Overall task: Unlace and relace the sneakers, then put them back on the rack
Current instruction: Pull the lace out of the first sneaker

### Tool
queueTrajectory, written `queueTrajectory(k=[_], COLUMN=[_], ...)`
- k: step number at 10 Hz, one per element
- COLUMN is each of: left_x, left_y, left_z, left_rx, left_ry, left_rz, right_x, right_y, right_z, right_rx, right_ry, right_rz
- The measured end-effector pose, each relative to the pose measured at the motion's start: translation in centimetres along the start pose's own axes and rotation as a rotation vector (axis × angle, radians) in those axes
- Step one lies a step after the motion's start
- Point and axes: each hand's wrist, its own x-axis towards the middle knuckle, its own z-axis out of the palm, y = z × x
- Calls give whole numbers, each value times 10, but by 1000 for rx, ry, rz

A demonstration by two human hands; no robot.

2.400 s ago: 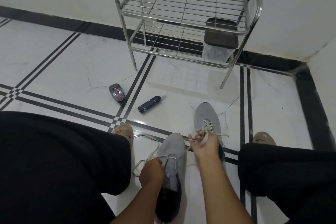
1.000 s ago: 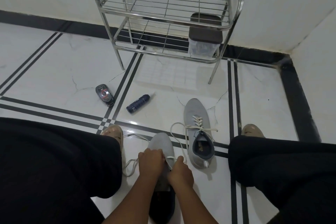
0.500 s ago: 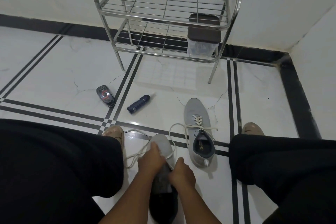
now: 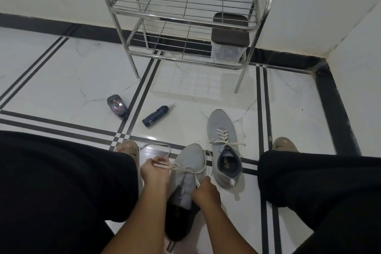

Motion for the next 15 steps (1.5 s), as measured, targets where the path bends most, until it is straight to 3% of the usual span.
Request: queueTrajectory(k=[1,2,3,4,5,6,7,8,9,10,12,13,14,15], left_x=[-5,-4,-11,-17,-15,-13,-9,-4,-6,-13,-10,-9,-3,-5], left_y=[21,-8,-40,-47,-45,-32,-1,12,-10,-33,-33,-35,-25,1], left_z=[23,18,-12,-25,-17,-2,5,11,5,-12,-11,-16,-14,-9], left_rx=[644,1767,2191,2242,2279,1393,183,936,1976,2343,2448,2523,1963,760], left_ry=[-4,-277,-364,-303,-295,-166,53,47,-255,-254,-284,-302,-230,34], left_rz=[243,511,649,843,811,439,38,284,510,611,467,490,239,2], right_x=[0,-3,-3,-4,-6,-4,-3,-5,-8,-9,-9,-8,-5,-1], right_y=[2,-1,-2,-1,-1,-1,-3,-3,-2,-2,2,3,4,4], right_z=[-1,2,3,5,7,5,2,3,8,9,9,10,6,3], right_rx=[41,18,-17,-78,-111,-90,-76,-124,-161,-162,-155,-156,-171,-186], right_ry=[-24,-12,7,0,-18,-33,-19,-28,-49,-69,-87,-103,-83,-47], right_rz=[43,-10,-29,-65,-100,-108,-147,-191,-196,-203,-177,-170,-152,-160])
